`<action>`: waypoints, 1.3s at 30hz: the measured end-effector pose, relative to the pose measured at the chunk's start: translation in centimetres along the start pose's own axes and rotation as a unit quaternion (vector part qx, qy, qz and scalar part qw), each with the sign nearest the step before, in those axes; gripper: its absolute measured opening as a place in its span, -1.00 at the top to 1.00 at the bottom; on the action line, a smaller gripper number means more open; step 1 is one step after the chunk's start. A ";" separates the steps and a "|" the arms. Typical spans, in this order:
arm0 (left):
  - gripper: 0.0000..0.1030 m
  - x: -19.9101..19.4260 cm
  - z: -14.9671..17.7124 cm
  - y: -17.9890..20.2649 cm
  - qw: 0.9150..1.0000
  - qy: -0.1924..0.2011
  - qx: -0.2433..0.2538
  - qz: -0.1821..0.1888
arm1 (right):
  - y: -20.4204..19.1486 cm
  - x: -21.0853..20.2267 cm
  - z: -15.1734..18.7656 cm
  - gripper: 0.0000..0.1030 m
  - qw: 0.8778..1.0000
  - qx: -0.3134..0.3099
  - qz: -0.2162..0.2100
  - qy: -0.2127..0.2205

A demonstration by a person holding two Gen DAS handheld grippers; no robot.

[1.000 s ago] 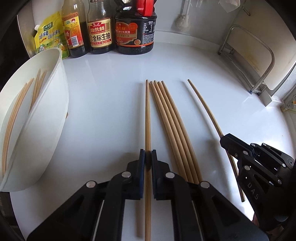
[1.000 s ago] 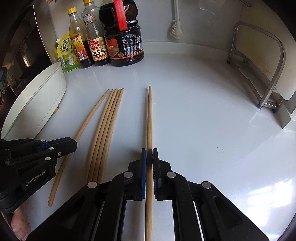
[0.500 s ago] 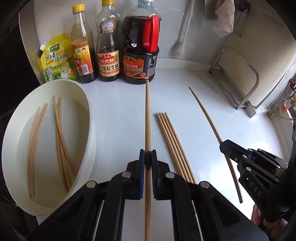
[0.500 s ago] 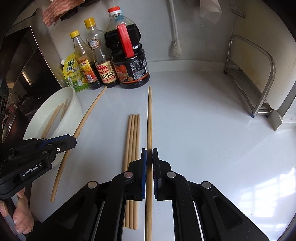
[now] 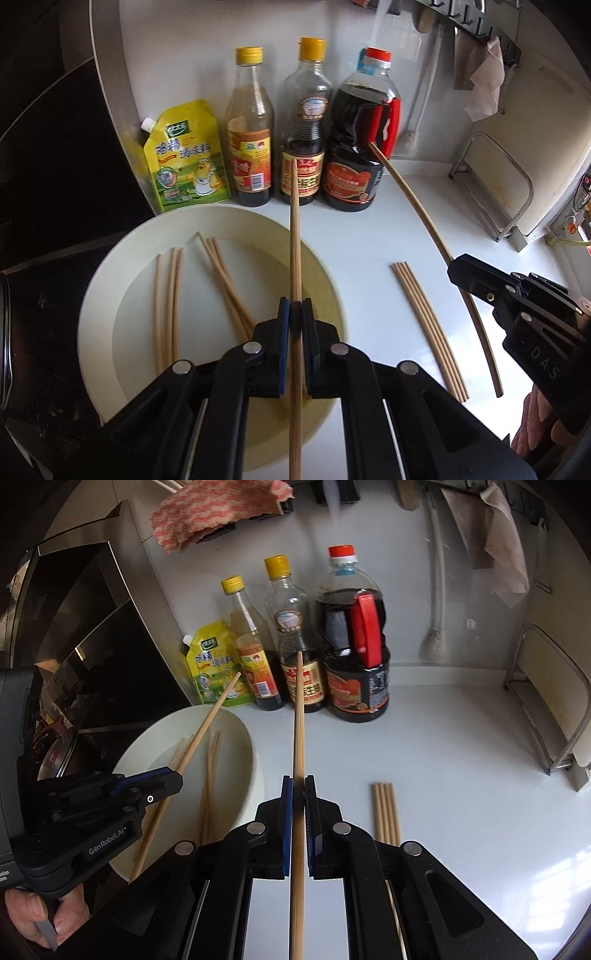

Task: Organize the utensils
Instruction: 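Carry both held chopsticks into the white basin and open both tools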

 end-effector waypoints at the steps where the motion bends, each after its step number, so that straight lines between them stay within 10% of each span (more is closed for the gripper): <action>1: 0.85 0.1 0.2 -0.8 1.000 -0.001 -0.002 -0.004 | -0.8 0.5 -0.1 0.88 1.000 -0.001 -0.004 -0.003; 13: 0.85 1.7 2.5 -9.0 0.999 -0.017 -0.044 -0.028 | -8.3 6.7 -0.1 0.88 0.997 -0.030 -0.035 -0.054; 33: 0.85 6.0 5.4 -11.8 0.994 -0.076 -0.075 -0.020 | -11.0 13.9 3.4 0.88 0.987 -0.057 -0.015 -0.147; 39: 0.55 5.3 5.2 -12.7 0.994 -0.067 -0.087 -0.027 | -10.8 13.6 2.9 0.87 0.989 -0.058 -0.009 -0.135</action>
Point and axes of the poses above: each gripper's, at about its wrist camera, not at the fingertips, and x roughly the way its jaws point, y to its right, z to its underside, the point moved 4 cm from there along x, roughly the way its jaws point, and after that the axes turned 10 degrees about x, right-handed, at the moved point
